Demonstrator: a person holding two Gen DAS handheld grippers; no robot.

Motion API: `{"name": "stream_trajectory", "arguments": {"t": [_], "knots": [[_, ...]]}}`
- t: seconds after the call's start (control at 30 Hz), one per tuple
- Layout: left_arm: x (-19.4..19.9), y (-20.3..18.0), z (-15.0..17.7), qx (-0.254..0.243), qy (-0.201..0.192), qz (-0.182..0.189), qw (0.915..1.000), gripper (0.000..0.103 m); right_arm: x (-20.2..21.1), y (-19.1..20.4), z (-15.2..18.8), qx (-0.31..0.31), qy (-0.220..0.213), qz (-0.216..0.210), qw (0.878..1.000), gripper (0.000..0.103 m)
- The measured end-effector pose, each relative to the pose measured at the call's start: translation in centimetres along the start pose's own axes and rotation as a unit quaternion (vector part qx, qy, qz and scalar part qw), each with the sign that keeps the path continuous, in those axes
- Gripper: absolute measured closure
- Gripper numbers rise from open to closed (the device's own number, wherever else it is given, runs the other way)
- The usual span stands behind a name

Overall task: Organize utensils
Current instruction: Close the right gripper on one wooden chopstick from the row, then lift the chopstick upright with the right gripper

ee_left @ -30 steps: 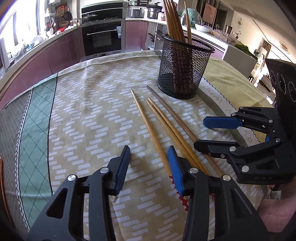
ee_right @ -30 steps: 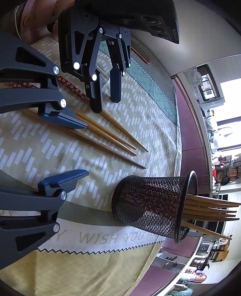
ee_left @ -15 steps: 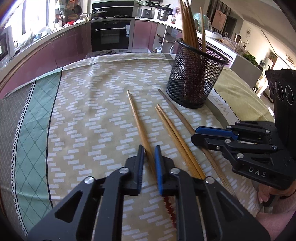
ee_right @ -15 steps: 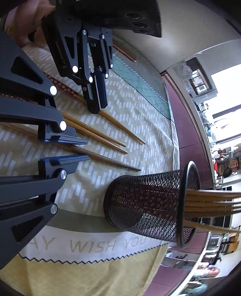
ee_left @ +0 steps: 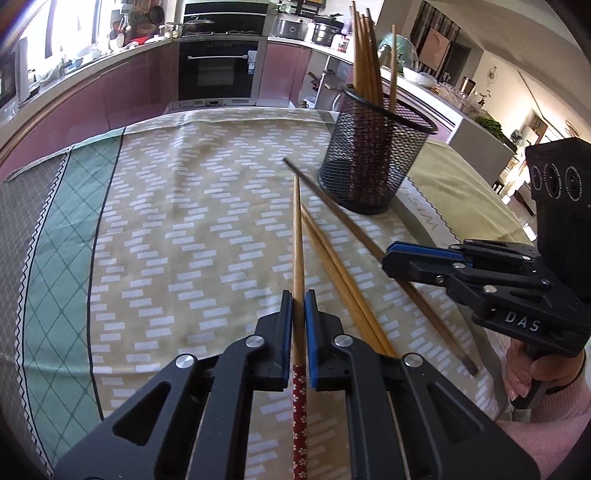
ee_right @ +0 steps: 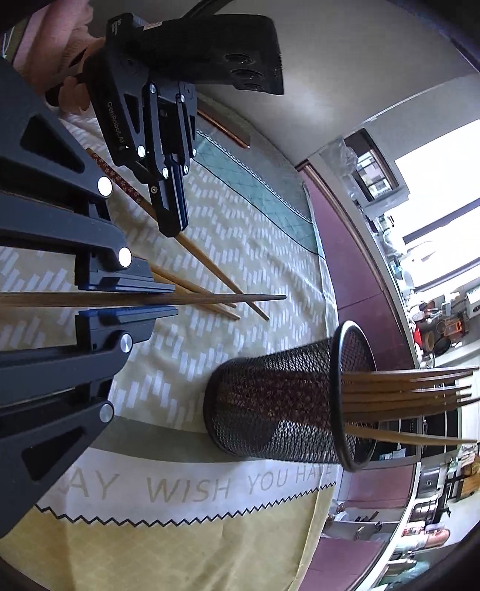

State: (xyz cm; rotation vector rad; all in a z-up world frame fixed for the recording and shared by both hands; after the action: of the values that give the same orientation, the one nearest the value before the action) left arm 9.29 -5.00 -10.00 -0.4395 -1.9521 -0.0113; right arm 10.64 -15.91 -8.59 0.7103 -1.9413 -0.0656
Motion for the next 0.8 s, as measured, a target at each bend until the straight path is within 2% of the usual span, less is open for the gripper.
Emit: {"name": "stream_trajectory", "arguments": {"t": [0.4,0.47,0.8], "knots": [[-1.0,-0.4,0.1,-0.014,0.018,0.015,0.9996,0.095,-1.7,0.6,0.1,0.019,0.038,0.011,0.999,0.094],[-1.2,-0.5,-0.2,-0.017,0.021,0.02,0.9994,0.092,-1.9,0.6,0.0,0.019,0.039,0.014,0.999,0.094],[-2.0,-1.1,-2.2,-0.029,0.024,0.006,0.9993,0.091,-2.3,0.8,-1.0,0.031,0.04,0.02,0.999,0.097]]}}
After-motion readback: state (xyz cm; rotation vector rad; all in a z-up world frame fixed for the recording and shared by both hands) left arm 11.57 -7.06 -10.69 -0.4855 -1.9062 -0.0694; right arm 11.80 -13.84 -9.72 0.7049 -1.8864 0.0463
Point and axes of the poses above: each gripper's, at about its wrist camera, not at the fingertips, and x roughly against the way its jaws point, y to its left, z to its underside, the point moved 1 cm from there along -x, roughly the way its jaws point, and after that the axes turned 13 degrees about y, right-handed, at the moved point
